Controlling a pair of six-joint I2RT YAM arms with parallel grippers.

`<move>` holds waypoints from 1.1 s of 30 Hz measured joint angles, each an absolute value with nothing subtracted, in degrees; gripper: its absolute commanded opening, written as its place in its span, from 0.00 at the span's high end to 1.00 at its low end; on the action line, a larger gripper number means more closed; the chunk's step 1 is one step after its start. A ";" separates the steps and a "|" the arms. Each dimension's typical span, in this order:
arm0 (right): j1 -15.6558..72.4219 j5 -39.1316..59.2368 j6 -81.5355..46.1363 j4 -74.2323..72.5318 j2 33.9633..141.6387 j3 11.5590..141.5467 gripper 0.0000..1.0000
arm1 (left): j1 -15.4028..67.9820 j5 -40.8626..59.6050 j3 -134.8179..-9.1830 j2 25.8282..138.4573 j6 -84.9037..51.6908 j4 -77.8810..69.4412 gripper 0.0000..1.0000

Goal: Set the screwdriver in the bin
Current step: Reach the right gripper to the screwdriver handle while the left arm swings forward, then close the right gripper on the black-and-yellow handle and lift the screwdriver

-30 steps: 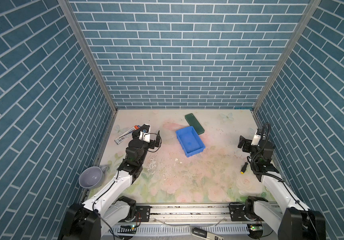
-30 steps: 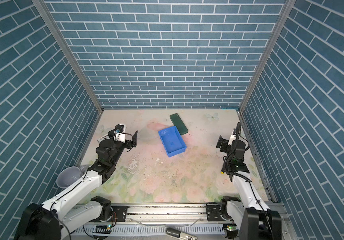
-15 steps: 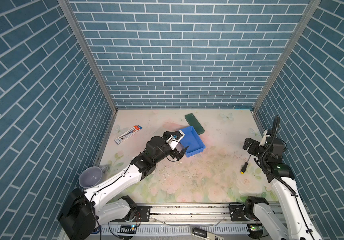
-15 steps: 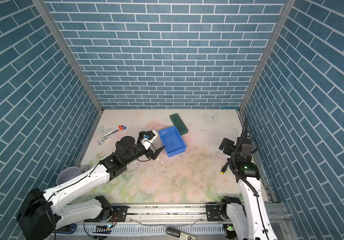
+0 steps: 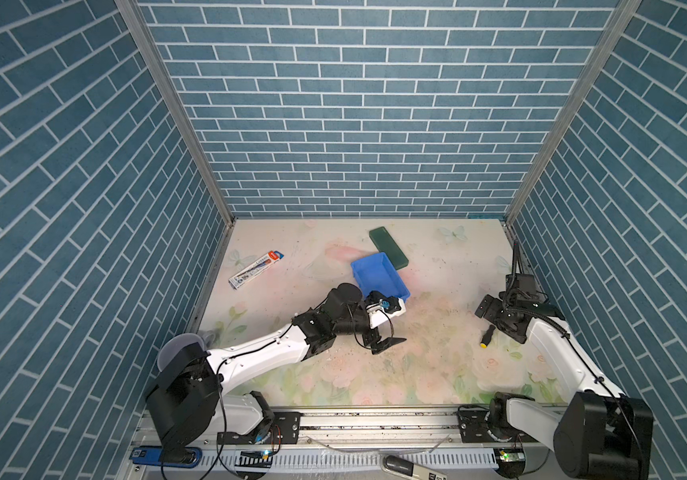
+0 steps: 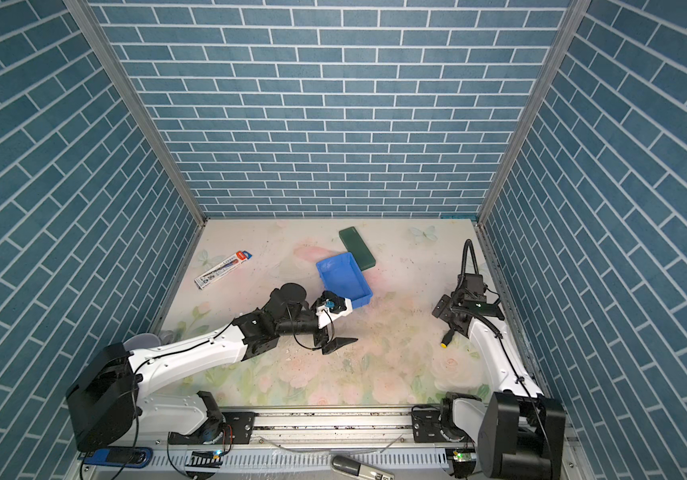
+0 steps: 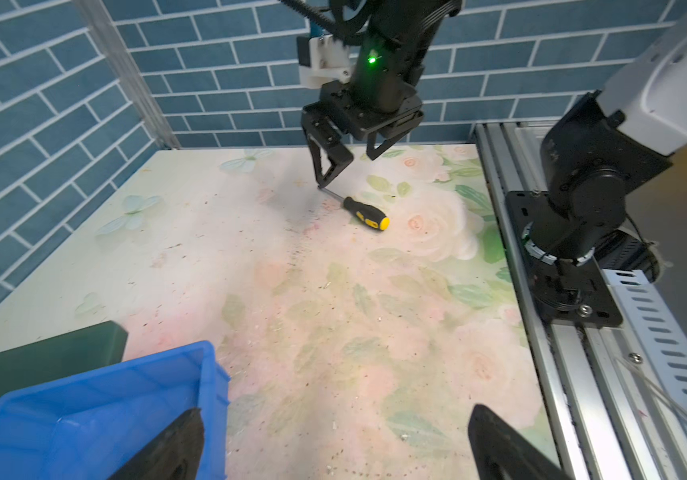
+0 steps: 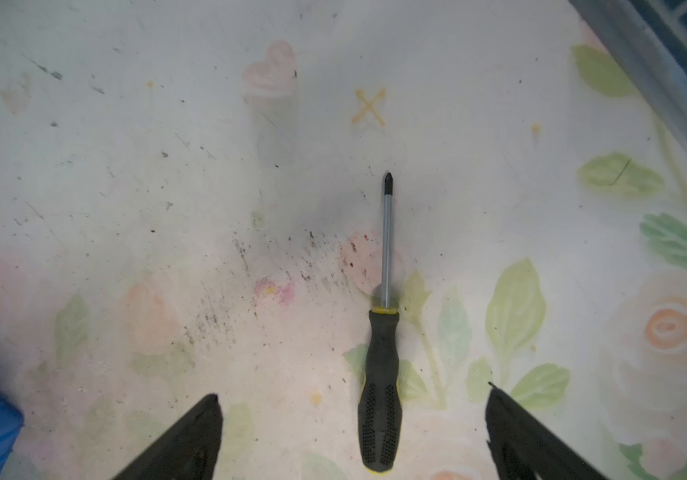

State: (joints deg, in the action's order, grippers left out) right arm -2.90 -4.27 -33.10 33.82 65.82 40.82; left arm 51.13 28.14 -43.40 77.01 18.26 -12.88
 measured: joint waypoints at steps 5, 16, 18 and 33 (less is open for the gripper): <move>-3.55 -4.32 -35.94 32.47 69.14 39.44 0.24 | 53.10 28.84 -43.48 78.74 18.24 -14.39 0.00; -4.82 -2.09 -37.95 28.49 77.12 38.68 0.54 | 53.56 28.99 -44.03 79.18 18.20 -17.34 0.00; -4.84 -1.89 -38.17 28.03 77.76 38.65 0.59 | 53.56 28.99 -44.03 79.20 18.02 -17.52 0.00; -4.91 -2.15 -38.70 25.58 79.59 37.52 0.72 | 53.56 28.36 -42.98 77.84 18.00 -17.43 0.00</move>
State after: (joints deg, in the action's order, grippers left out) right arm -4.91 -2.15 -38.70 25.58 79.59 37.52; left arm 53.56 28.36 -42.98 77.84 18.00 -17.43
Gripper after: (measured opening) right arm 0.304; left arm 0.996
